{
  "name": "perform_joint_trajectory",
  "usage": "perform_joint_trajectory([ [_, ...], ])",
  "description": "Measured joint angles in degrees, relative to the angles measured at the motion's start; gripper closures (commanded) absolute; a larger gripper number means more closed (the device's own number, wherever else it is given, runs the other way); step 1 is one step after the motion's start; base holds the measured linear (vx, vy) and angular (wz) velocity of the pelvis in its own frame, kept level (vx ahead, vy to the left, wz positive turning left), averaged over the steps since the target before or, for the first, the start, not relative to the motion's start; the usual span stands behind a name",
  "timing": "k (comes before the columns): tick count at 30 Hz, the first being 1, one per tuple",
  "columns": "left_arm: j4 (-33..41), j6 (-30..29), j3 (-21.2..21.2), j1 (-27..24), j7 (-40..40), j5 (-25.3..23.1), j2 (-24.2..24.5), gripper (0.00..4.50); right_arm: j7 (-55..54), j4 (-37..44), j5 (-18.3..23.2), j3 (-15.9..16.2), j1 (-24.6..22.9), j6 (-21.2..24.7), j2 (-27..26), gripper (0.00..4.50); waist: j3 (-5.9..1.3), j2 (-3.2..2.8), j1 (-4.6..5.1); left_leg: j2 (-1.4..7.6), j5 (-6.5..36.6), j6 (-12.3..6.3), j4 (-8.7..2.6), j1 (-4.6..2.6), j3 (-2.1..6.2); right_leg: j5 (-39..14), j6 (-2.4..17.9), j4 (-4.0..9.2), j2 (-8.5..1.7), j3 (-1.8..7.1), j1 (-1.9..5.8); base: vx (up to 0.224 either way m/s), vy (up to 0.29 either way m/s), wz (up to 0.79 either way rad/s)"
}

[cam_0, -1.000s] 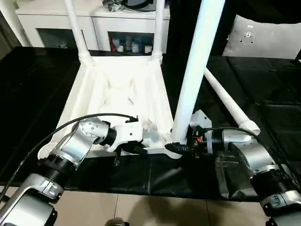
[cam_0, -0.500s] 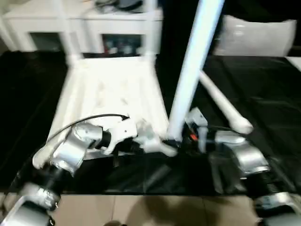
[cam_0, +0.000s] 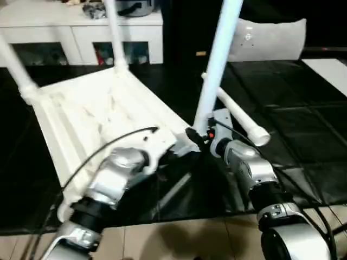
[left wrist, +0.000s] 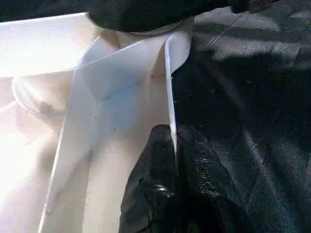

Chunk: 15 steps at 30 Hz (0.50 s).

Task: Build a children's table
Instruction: Rotate leg to tighten

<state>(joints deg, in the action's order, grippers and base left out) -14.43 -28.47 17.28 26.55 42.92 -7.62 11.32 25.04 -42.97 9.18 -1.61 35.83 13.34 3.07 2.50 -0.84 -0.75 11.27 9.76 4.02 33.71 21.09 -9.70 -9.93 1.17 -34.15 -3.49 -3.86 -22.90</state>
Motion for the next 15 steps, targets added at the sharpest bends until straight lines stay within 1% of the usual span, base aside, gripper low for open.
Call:
perform_joint_trajectory([
  [3, -0.09, 0.25, 0.15, 0.36, -0.15, 0.06, 0.01, 4.5, 1.63, 1.64, 0.2, -0.02, -1.24, -0.28, 0.66, 0.51, 0.0, 0.0, -0.6, 0.0, 0.01, -0.01, -0.06, 0.03, 0.0, 0.11, 0.02, 0.02, 0.0, 0.0, -0.02, 0.0, 0.0, 0.0],
  [4, -0.56, 1.07, 0.77, 0.7, -0.14, 0.06, 0.16, 4.5, 2.68, 2.86, 0.33, 0.05, -2.26, -0.49, 1.39, 0.27, 0.0, 0.0, -0.99, 0.01, 0.01, -0.01, -0.1, 0.02, 0.0, 0.12, 0.01, 0.02, 0.01, -0.02, -0.03, 0.0, 0.0, 0.0],
  [7, -2.66, 5.01, 1.37, 1.33, 0.77, 0.01, 1.51, 4.5, 8.27, 7.01, 0.46, 1.15, -5.97, -1.87, 5.03, 0.14, 0.07, -0.12, -1.81, 0.02, 0.01, 0.0, -0.24, 0.03, -0.01, 0.12, -0.04, 0.02, 0.02, -0.04, -0.04, 0.0, 0.0, 0.0],
  [9, -3.63, 6.48, 1.28, 1.8, 1.17, -0.06, 2.42, 4.5, 10.92, 8.17, 0.53, 1.61, -7.29, -2.49, 6.19, 0.06, 0.08, -0.16, -1.96, 0.05, 0.0, 0.01, -0.3, 0.04, -0.01, 0.12, -0.04, 0.02, 0.06, -0.05, -0.08, 0.0, 0.0, 0.0],
  [11, -4.68, 7.93, 1.35, 2.37, 2.16, -0.01, 3.19, 4.5, 14.45, 9.92, 0.56, 2.38, -8.82, -2.99, 8.72, 0.06, 0.11, -0.21, -2.17, 0.05, 0.0, 0.01, -0.31, 0.07, -0.02, 0.12, -0.05, 0.02, 0.06, -0.05, -0.12, 0.0, 0.0, 0.0],
  [12, -5.07, 9.14, 1.59, 2.54, 3.23, 0.12, 3.89, 4.5, 17.17, 11.13, 0.61, 3.16, -9.79, -3.29, 10.77, 0.06, 0.13, -0.25, -2.3, 0.05, 0.0, 0.01, -0.3, 0.11, -0.02, 0.11, -0.06, 0.05, 0.06, -0.05, -0.13, 0.0, 0.0, 0.0],
  [13, -5.25, 10.58, 1.71, 2.59, 5.36, 0.61, 5.45, 4.5, 21.14, 12.54, 0.99, 3.84, -11.02, -3.51, 13.94, 0.06, 0.16, -0.28, -2.52, 0.05, 0.01, 0.0, -0.32, 0.15, -0.03, 0.11, -0.06, 0.09, 0.06, -0.05, -0.15, 0.0, 0.0, 0.0],
  [15, -5.48, 11.99, 1.57, 2.59, 7.78, 1.1, 7.45, 4.5, 24.66, 13.28, 1.35, 3.77, -11.33, -3.52, 16.7, 0.06, 0.17, -0.31, -2.43, 0.06, 0.01, 0.01, -0.34, 0.15, -0.04, 0.13, -0.04, 0.07, 0.06, -0.05, -0.17, 0.0, 0.0, 0.0],
])
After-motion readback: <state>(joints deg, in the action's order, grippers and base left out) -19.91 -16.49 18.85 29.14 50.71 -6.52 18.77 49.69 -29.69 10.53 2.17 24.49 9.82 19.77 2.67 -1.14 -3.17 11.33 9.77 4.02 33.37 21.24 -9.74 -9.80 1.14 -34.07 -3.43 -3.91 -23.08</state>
